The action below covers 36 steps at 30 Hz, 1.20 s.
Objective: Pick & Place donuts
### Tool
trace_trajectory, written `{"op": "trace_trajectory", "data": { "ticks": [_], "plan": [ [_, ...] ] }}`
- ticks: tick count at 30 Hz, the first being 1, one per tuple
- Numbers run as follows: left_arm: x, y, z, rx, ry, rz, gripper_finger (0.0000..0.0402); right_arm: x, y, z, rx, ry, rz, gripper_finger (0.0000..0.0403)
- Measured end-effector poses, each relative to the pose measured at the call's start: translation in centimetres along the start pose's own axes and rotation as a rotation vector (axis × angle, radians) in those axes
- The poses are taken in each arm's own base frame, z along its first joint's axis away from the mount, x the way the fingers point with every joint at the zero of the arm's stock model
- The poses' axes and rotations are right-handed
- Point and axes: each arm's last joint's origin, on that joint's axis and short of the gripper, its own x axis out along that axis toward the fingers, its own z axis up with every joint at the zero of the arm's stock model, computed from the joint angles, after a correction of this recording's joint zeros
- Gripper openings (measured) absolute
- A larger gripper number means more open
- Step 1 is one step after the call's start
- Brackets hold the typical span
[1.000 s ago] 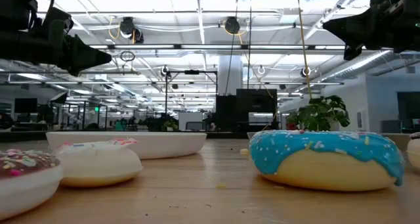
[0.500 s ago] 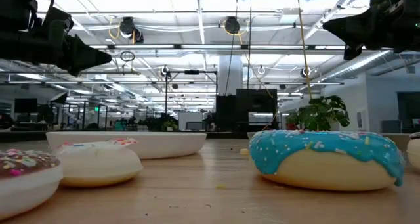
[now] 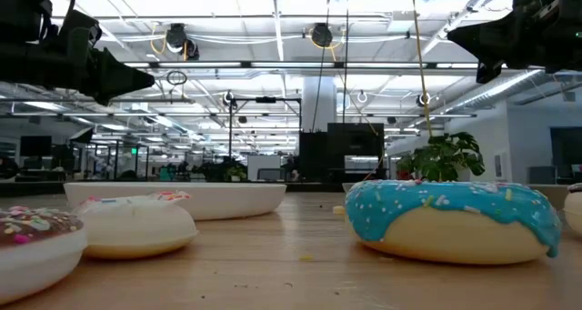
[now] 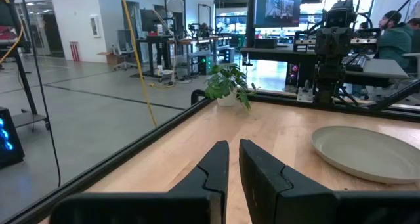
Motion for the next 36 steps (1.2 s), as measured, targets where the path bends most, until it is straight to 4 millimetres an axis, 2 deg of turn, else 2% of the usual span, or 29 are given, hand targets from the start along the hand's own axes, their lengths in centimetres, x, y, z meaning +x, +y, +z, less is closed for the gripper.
{"op": "trace_trajectory", "data": {
  "ticks": [8,13,20,24,28,31,36],
  "plan": [
    [0.0,0.0,0.0,-0.006,0.0,0.0,0.0044,0.0,0.0,0.0,0.0,0.0,0.0,0.0],
    [0.0,0.0,0.1,-0.113,-0.007,-0.002,0.0044,0.0,0.0,0.0,0.0,0.0,0.0,0.0],
    [0.0,0.0,0.1,-0.14,-0.011,-0.001,0.0044,0.0,0.0,0.0,0.0,0.0,0.0,0.0],
    [0.0,0.0,0.8,-0.143,-0.076,0.006,0.0044,0.0,0.0,0.0,0.0,0.0,0.0,0.0],
    [-0.2,-1.0,2.5,-0.104,-0.027,-0.197,0.0044,0.0,0.0,0.0,-0.019,0.004,0.0,0.0],
    [0.1,-1.7,4.3,-0.103,0.042,-0.199,0.0044,0.0,0.0,-0.2,-0.054,0.016,0.0,0.0],
    [1.2,-3.6,8.9,-0.057,0.204,-0.155,0.0044,0.0,0.0,-0.4,-0.064,0.046,0.0,0.0]
  ]
}}
